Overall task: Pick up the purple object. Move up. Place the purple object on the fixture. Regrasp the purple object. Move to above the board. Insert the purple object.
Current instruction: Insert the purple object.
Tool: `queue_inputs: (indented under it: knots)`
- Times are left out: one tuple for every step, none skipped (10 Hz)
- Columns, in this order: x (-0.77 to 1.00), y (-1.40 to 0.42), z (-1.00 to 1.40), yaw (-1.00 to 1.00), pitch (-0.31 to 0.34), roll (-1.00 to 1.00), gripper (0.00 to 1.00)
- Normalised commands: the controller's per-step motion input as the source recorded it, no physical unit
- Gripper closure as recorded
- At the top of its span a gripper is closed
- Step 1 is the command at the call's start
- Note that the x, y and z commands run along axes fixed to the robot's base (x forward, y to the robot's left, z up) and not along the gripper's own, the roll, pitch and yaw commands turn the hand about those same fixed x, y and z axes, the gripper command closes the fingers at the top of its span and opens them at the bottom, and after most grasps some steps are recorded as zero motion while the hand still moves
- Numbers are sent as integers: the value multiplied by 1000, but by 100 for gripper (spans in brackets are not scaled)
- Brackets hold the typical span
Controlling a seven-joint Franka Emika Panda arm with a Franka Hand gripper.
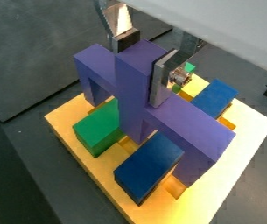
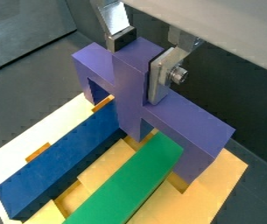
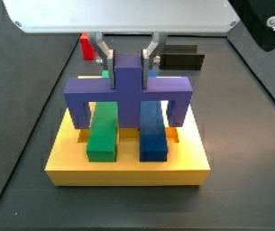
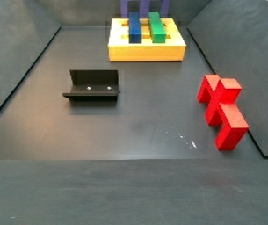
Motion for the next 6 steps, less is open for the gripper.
queue_inputs:
  knots:
    - [34,0,-183,0,-4,26,100]
    - [0,0,-180,0,0,59,100]
    - [54,-71,-140,0,0,99,100]
    - [0,-26,-189,0,0,97,100]
    - [0,-89,-180,0,0,104,100]
    - [0,-103,-297,0,-34,120,100]
